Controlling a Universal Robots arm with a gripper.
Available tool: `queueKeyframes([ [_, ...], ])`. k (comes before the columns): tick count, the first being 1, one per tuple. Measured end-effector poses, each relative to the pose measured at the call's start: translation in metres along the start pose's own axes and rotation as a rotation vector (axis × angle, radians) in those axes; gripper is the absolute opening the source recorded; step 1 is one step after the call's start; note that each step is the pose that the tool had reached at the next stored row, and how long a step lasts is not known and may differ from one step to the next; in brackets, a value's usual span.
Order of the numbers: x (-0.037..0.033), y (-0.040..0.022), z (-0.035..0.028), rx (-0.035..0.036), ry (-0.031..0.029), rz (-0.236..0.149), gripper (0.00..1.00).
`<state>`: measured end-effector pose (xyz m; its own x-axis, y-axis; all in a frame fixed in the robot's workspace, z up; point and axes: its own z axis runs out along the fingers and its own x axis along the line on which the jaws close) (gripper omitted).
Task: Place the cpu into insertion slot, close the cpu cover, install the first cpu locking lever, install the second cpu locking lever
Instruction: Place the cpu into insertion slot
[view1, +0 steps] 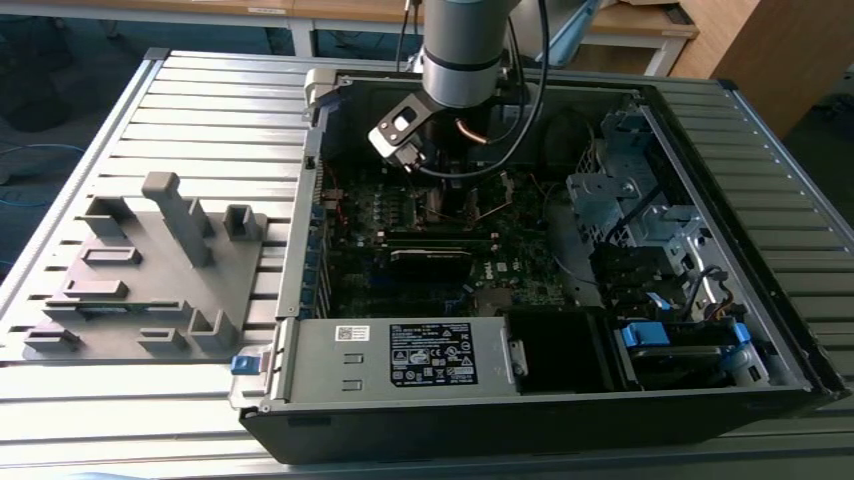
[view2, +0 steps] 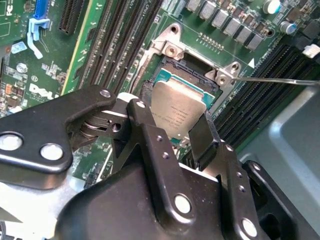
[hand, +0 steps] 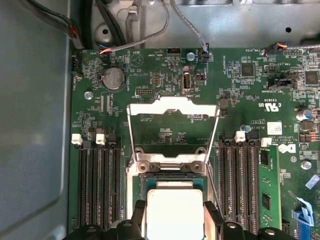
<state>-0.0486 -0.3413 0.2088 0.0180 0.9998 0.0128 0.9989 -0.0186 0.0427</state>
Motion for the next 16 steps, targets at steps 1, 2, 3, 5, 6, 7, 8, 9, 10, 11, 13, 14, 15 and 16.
queueKeyframes([
  [1,0.0,-0.0002,0.0001,0.0,0.0,0.0,0.54],
  [2,0.0001,-0.0003,0.0006,-0.0002,0.0003,0.0,0.54],
  [3,0.0001,-0.0004,0.0013,-0.0002,0.0004,0.0,0.54],
  [5,0.0,-0.0006,0.0033,-0.0001,0.0002,0.0,0.54],
  [6,0.0,-0.0007,0.0045,-0.0001,0.0003,0.0,0.54],
  [7,0.0,-0.0008,0.0057,-0.0001,0.0003,0.0,0.54],
  [8,0.0,-0.0008,0.0066,-0.0001,0.0003,0.0,0.54],
  [9,0.0,-0.0009,0.0074,-0.0001,0.0002,0.001,0.54],
  [10,-0.0001,-0.0009,0.0077,-0.0001,0.0002,0.002,0.54],
  [11,-0.0001,-0.0009,0.0077,0.0,0.0,0.002,0.54],
  [13,0.0001,-0.0009,0.0082,-0.0002,0.0002,0.002,0.54],
  [14,0.0004,-0.001,0.0085,-0.0002,0.0002,0.002,0.54],
  [15,0.0008,-0.001,0.0088,-0.0002,0.0002,0.003,0.54],
  [16,0.0011,-0.001,0.0091,-0.0002,0.0003,0.003,0.54],
])
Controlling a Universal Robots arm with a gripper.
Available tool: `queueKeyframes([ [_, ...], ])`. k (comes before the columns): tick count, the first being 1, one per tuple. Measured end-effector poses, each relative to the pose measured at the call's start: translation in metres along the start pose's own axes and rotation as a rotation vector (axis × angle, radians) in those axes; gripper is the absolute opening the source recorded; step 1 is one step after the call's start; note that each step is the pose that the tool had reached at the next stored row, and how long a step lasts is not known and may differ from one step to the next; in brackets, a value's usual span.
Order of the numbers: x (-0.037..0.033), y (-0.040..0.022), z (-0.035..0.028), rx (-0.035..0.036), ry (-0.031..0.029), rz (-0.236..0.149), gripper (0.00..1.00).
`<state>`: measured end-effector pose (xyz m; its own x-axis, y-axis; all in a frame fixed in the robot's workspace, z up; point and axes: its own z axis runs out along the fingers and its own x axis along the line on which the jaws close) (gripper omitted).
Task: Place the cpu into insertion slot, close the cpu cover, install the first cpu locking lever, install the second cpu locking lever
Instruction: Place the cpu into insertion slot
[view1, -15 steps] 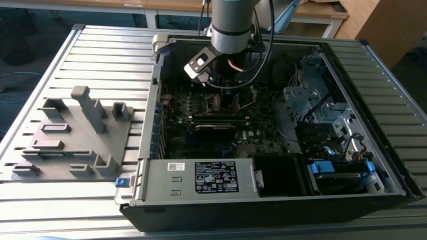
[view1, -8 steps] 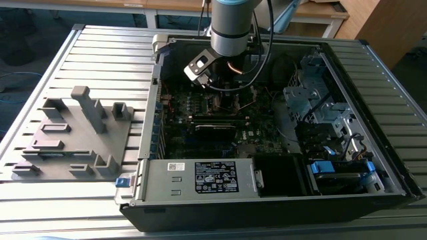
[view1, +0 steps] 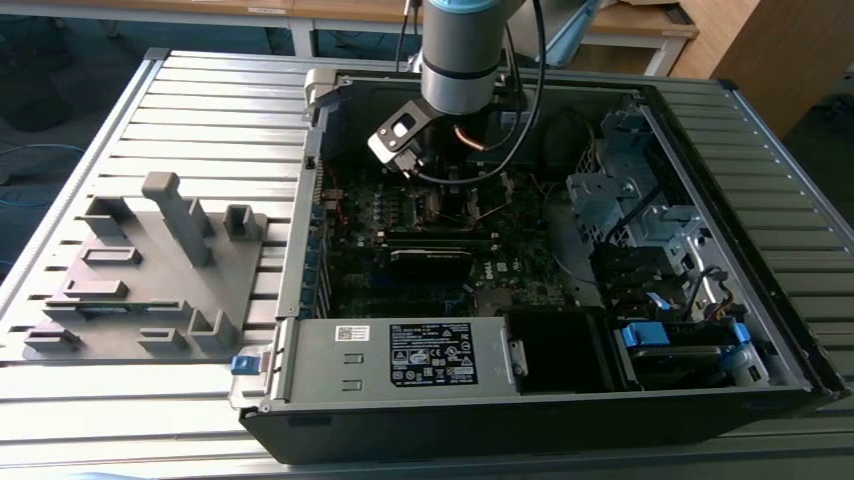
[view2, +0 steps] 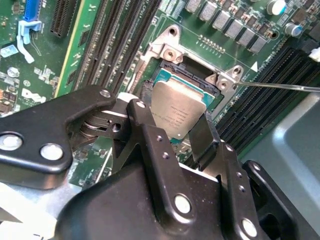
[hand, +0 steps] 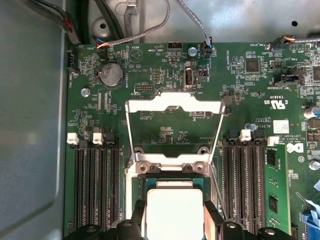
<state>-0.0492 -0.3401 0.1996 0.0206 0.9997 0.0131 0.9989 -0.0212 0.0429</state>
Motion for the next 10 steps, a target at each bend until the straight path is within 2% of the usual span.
queueKeyframes([
  [4,0.0005,-0.0001,0.0012,0.0001,-0.0022,0.0,0.54],
  [10,0.0013,-0.0009,0.0024,0.0001,-0.0023,0.0,0.54],
])
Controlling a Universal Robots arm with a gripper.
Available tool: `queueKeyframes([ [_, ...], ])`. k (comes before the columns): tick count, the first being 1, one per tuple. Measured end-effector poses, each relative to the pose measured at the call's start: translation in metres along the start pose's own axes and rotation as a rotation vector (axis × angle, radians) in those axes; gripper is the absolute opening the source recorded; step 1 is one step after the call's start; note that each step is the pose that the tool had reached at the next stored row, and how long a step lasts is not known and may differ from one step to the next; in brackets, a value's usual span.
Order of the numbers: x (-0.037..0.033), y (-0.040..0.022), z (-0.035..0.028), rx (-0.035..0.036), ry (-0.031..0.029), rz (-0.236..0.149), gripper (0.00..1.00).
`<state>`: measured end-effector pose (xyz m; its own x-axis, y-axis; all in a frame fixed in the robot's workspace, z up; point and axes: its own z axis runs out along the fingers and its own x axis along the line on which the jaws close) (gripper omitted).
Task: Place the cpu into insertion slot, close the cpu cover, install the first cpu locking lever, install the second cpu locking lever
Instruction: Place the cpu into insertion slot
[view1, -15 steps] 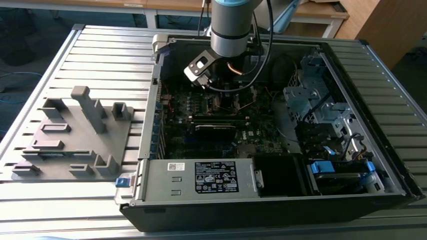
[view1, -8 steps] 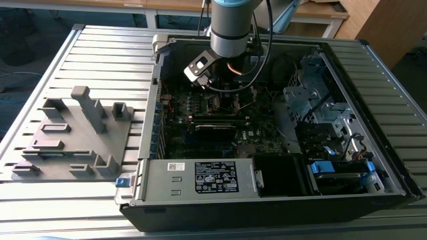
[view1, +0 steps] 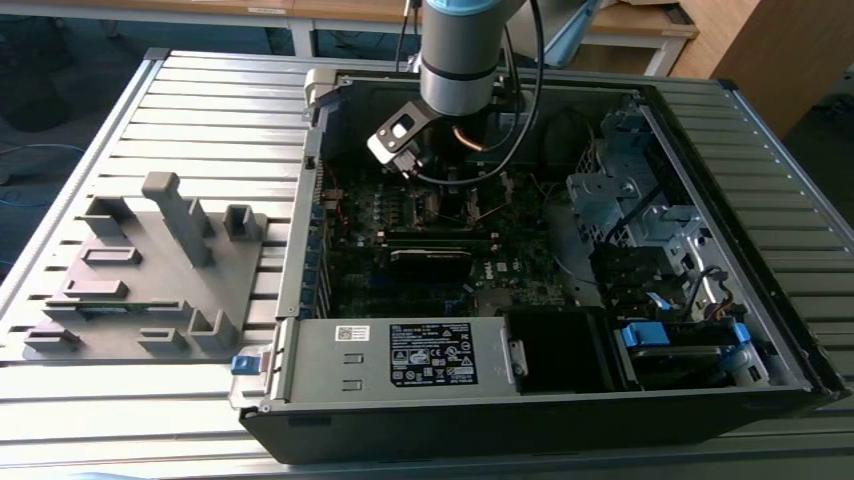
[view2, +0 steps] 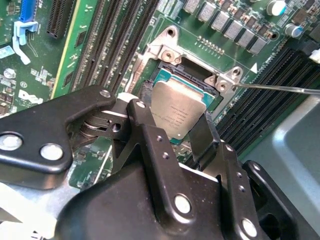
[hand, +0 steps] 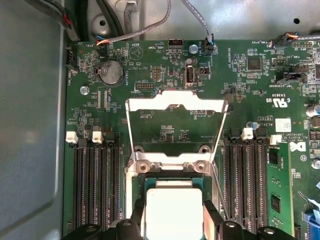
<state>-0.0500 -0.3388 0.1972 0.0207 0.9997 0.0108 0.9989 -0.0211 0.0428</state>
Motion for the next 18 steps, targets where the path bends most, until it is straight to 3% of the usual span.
queueKeyframes([
  [4,0.0003,-0.0001,0.0003,-0.0003,-0.0062,0.0,0.54],
  [10,0.0004,0.0,-0.0042,-0.0003,-0.0064,0.0,0.54],
  [18,0.0004,0.0001,-0.0045,-0.0039,-0.0064,-0.003,0.54],
])
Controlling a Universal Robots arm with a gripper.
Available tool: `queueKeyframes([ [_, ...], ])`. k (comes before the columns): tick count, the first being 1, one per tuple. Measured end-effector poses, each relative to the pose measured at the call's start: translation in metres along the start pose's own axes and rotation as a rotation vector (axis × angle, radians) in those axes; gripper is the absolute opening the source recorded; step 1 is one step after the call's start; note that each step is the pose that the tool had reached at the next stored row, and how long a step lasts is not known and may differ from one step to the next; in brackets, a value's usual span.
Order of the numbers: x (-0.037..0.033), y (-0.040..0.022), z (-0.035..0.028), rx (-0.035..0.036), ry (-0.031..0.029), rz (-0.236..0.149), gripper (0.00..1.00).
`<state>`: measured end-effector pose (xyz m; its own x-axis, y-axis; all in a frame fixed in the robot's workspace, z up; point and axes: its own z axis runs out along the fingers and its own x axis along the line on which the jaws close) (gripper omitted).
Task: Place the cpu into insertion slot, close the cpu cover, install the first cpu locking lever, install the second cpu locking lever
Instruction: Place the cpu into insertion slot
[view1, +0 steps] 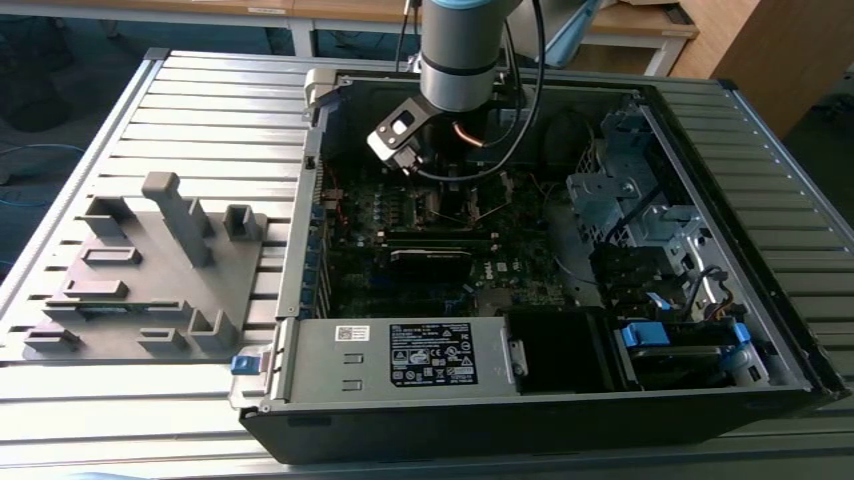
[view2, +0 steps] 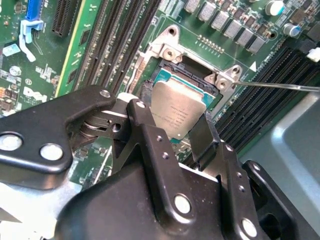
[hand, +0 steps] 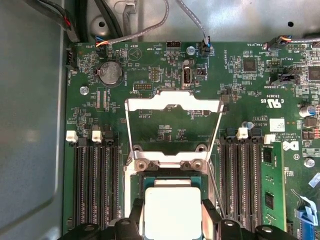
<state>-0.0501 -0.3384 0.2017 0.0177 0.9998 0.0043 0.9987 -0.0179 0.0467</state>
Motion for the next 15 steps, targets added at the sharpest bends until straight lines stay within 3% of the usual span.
queueKeyframes([
  [10,-0.0001,-0.0003,0.0025,-0.002,0.0001,-0.005,0.54],
  [15,0.0,-0.0004,0.0031,-0.0018,0.0012,-0.03,0.54],
])
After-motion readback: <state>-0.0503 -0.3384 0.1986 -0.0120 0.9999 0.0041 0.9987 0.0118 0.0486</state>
